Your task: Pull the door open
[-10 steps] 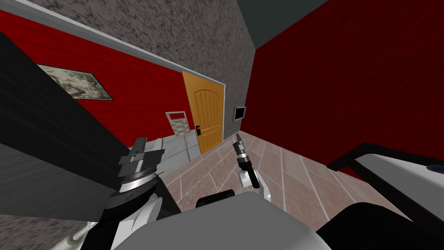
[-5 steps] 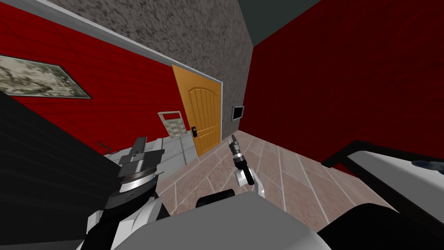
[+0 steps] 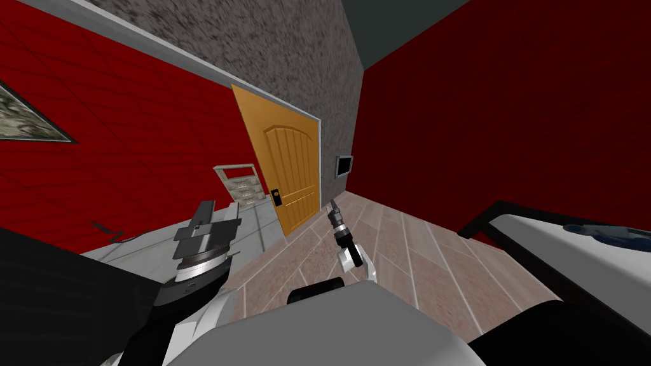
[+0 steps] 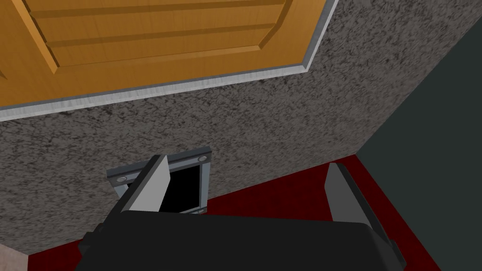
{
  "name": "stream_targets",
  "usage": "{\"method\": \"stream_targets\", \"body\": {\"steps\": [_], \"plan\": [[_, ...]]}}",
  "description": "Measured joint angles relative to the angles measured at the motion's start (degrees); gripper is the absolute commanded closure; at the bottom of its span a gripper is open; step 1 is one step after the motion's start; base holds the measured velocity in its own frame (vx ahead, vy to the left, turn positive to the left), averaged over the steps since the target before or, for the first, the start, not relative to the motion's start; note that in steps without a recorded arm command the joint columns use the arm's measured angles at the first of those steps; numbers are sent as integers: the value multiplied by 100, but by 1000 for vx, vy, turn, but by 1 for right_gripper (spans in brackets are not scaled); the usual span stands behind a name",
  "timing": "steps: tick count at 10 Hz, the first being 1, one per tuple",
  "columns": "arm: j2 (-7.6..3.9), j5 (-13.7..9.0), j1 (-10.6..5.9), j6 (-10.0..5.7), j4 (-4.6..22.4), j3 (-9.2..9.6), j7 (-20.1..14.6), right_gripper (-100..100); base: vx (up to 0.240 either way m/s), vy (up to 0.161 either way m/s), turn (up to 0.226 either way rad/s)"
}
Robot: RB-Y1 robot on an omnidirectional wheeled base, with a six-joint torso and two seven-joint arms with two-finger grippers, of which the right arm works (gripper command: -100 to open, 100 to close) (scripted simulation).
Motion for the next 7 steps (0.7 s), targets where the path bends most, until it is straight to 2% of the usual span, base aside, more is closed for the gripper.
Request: {"method": "stream_targets", "body": {"steps": [7], "plan": [[-51, -24, -500, -2, 872, 508, -111, -100, 99, 6, -90]]}}
